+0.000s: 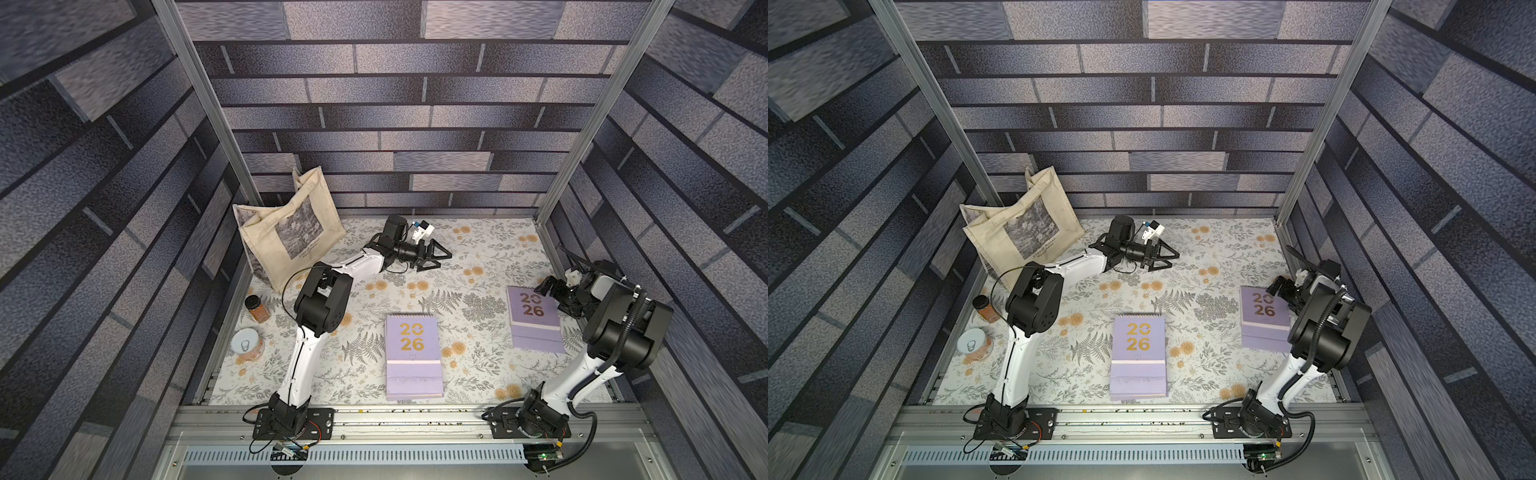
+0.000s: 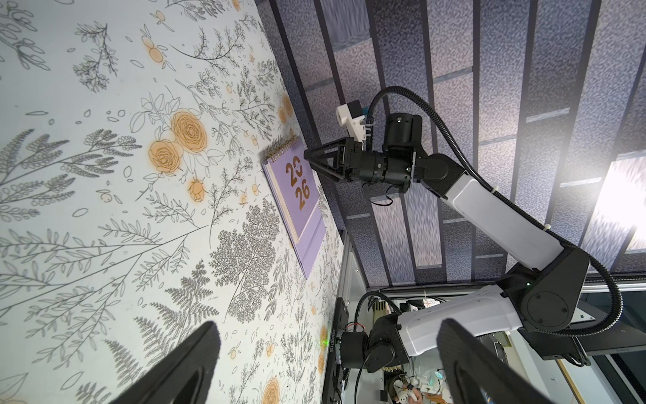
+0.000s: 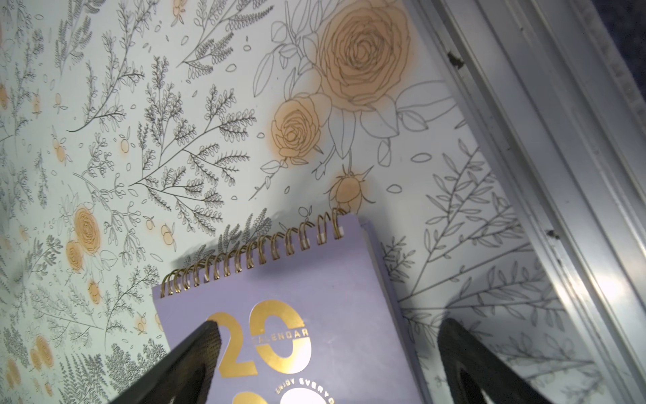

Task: Stack the calendars
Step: Adjust the calendar at the center of the board.

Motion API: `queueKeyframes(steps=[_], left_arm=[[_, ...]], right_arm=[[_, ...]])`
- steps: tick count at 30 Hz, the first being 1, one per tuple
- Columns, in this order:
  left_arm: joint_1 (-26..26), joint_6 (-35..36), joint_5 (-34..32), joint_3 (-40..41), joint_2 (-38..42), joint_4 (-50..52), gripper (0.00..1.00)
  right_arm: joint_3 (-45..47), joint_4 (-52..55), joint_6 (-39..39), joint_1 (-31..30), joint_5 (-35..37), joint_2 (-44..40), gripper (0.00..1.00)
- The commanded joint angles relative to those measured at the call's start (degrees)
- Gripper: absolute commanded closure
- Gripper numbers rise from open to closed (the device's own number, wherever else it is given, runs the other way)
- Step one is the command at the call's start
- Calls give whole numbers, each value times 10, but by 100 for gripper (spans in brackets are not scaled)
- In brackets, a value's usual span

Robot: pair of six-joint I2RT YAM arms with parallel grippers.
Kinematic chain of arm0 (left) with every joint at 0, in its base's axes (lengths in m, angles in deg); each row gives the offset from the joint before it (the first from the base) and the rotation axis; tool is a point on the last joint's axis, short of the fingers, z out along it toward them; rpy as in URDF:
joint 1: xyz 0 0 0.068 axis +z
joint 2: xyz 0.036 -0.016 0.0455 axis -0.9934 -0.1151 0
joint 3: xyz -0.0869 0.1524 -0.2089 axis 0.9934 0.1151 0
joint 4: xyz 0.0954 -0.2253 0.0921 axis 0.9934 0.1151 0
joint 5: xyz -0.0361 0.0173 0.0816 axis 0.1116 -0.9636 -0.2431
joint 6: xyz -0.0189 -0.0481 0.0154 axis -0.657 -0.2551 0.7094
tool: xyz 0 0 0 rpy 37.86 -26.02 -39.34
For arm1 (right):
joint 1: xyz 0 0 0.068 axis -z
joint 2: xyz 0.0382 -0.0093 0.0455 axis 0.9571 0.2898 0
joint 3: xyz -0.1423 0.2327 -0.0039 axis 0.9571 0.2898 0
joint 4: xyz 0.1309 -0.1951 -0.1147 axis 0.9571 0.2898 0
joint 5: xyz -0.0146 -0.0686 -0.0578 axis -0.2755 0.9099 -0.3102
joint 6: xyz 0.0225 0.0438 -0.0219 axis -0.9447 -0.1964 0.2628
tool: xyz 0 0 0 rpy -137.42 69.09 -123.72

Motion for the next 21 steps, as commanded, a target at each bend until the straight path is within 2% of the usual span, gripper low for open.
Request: queueKeyframes(steps=[1, 6, 10, 12, 17, 21], left_arm=[[3, -9, 16, -20, -5, -3, 0], [-3, -6, 22, -20, -4, 3, 0], [-4, 35, 19, -17, 6, 59, 0], [-2, 57, 16, -13, 13, 91, 0], [-3, 73, 10, 6, 34, 108, 0], [-4, 74, 5, 7, 46, 114, 0]], right_arm=[[24, 39, -9, -22, -16, -4, 2], [67, 62, -35, -83, 14, -32, 3], [104, 67, -69, -115, 22, -58, 5], [117, 74, -74, -119, 23, -76, 5], [118, 111, -69, -119, 83, -136, 4], [97, 132, -97, -120, 76, -194, 5]])
